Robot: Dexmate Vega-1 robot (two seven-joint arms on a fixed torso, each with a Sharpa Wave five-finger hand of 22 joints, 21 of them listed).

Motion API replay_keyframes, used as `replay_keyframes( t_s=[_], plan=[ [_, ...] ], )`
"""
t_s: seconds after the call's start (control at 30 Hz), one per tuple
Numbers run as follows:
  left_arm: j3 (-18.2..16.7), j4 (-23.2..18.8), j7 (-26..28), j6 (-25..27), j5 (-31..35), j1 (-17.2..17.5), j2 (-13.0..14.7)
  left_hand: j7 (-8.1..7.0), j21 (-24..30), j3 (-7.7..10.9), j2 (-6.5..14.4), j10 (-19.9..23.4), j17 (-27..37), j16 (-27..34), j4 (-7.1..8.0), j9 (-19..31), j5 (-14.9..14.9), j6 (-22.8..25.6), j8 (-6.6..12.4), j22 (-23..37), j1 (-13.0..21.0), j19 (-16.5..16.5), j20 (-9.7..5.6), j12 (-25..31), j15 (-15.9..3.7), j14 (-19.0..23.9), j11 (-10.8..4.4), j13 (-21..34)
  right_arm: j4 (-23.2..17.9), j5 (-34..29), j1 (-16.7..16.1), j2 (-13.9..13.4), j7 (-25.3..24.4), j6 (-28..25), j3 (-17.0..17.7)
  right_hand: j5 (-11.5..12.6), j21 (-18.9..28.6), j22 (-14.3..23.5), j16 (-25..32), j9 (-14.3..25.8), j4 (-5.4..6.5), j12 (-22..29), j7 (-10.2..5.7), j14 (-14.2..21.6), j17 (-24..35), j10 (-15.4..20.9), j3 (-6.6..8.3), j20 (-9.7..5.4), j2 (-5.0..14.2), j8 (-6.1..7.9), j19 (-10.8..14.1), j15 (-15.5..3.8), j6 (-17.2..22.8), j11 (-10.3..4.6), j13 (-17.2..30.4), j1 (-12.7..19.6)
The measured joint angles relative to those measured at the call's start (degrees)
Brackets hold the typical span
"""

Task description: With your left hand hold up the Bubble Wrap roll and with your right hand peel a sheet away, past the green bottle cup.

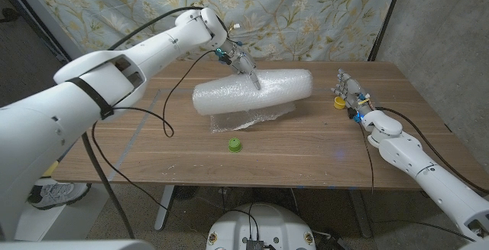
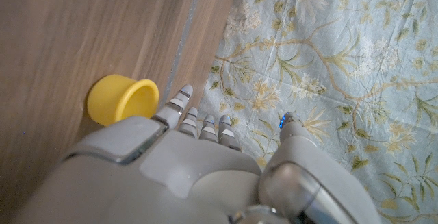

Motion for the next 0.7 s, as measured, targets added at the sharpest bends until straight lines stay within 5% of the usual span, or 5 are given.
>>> replay_keyframes(
  t_s=[0.7],
  plan=[
    [-6.01,-1.95,3.41,3.84,-7.79,2.57,3.11,-0.11,1.28,0.00,0.43,0.72,0.27,-0.67,0.00,0.01,-0.19,0.94,0.44,-0.04,-0.43,-0.63,0.01,0.41,-0.29,1.11,-0.07,0.58,0.26,-0.69,1.52,0.18,0.67,-0.81,-1.21,0.00,0.00,0.00,0.00,0.00,-0.03,0.00,0.00,0.00,0.00,-0.31,0.02,0.22,0.00,0.00,-0.22,0.00,0.00,-0.31,0.00,0.00]
  ],
)
